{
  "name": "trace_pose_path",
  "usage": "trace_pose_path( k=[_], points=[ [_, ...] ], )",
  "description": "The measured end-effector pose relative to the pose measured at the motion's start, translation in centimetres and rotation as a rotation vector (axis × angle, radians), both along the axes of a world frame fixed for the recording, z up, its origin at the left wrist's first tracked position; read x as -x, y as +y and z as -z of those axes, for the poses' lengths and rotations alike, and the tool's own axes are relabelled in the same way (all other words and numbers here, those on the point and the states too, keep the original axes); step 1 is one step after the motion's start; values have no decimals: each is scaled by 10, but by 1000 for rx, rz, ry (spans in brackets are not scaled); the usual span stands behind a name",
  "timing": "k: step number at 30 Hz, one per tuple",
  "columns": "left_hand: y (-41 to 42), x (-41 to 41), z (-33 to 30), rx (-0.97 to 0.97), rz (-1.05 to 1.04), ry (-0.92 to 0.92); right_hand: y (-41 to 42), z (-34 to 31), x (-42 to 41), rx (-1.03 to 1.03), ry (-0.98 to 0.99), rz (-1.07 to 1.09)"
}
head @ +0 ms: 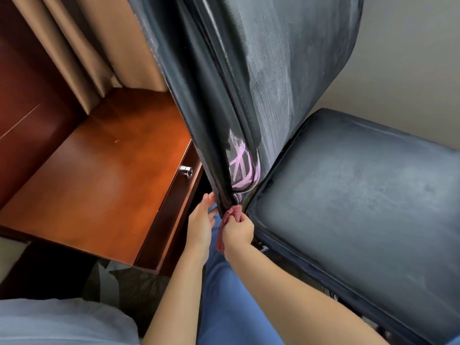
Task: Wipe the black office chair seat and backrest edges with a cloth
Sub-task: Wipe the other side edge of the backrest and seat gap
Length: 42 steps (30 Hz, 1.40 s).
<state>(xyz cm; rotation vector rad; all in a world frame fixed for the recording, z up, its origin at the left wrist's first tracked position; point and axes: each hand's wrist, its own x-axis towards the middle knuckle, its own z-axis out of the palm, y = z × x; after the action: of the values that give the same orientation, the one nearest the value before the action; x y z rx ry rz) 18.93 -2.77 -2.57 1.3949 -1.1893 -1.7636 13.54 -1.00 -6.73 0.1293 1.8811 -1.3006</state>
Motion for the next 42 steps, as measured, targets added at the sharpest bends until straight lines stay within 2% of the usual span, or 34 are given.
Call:
trace_pose_path(
  k=[2, 4, 8, 13, 17, 19, 22, 24, 28, 30, 33, 35, 38, 42],
  points=[
    [2, 0, -1, 2, -7, 8, 9, 8, -6, 60, 259, -84],
    [4, 1, -2, 4, -21, 15, 17, 4, -4, 121, 412, -115],
    [8, 5, -2, 2, -49, 18, 16, -6, 2, 102, 677, -212],
    [6, 9, -1, -5, -71, 58, 5, 2, 3, 110, 542, -232],
    [5, 9, -2, -10, -74, 51, -6, -1, 1, 6, 454, -203],
    [6, 8, -2, -26, -83, 39, -10, 4, 2, -39, 331, -196],
    [6, 6, -3, -56, -98, 53, -5, 11, 5, -40, 36, -224],
    [4, 4, -2, -56, -86, 55, -4, 19, 4, -31, 31, -277],
    [0, -1, -2, -46, -60, 38, -9, 23, -1, 18, -76, 22],
    [0, -1, -3, -47, -54, 35, -7, 23, -4, 42, 1, 102],
    [-1, 0, -3, -44, -75, 53, -1, 18, -11, 87, 269, 18],
    [-2, 0, -2, -43, -75, 48, -1, 24, -11, 102, 345, -55],
    [-3, 0, -1, -30, -77, 45, -4, 32, -6, 73, 301, -150],
    [-2, 4, -1, -21, -89, 66, -15, 31, -10, 70, 181, -115]
  ],
)
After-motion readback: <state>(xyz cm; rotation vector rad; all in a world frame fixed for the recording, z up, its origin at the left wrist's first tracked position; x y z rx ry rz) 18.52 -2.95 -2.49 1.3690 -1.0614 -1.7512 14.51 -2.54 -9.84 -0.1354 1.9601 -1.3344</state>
